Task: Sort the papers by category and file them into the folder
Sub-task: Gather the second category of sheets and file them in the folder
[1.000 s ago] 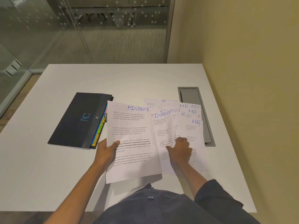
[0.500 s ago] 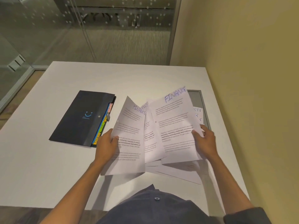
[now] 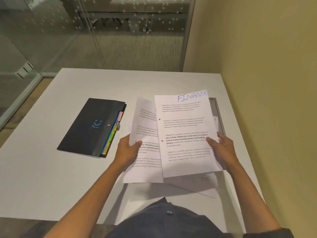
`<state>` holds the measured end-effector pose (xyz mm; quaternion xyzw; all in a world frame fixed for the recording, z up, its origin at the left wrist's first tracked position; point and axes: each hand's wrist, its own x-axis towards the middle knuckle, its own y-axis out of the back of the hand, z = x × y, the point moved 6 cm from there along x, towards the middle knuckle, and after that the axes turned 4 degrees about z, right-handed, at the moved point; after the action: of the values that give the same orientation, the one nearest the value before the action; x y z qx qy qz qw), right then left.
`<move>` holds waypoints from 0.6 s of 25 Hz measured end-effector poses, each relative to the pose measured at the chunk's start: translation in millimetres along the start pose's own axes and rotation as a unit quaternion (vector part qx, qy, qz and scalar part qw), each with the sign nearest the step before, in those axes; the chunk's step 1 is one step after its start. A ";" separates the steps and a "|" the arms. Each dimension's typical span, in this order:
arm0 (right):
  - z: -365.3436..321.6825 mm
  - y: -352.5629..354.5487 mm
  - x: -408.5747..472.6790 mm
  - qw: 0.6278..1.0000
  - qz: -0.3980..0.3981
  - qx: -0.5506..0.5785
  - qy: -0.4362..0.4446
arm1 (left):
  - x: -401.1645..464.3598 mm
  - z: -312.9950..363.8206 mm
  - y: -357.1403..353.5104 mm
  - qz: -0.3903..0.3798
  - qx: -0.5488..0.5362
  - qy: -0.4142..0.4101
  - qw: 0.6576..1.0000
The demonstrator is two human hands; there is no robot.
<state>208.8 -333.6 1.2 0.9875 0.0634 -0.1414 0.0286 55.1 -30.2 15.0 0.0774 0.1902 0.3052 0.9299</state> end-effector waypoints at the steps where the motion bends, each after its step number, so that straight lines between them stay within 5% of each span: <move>1: 7.0 -7.7 -0.8 1.000 -0.010 -0.007 -0.012 | -2.7 4.0 -5.8 -0.011 -0.051 0.016 0.999; 11: 27.4 -50.9 -15.3 0.997 0.018 0.057 -0.055 | -14.9 12.6 -37.6 -0.023 -0.238 0.088 0.967; 15: 26.5 -56.7 -21.8 0.991 0.048 0.102 -0.070 | -16.9 11.5 -35.6 -0.002 -0.179 0.024 0.984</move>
<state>173.2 -282.0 -20.2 0.9748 -0.0009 -0.2147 -0.0609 66.4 -69.1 21.5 -0.0975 0.1548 0.3342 0.9246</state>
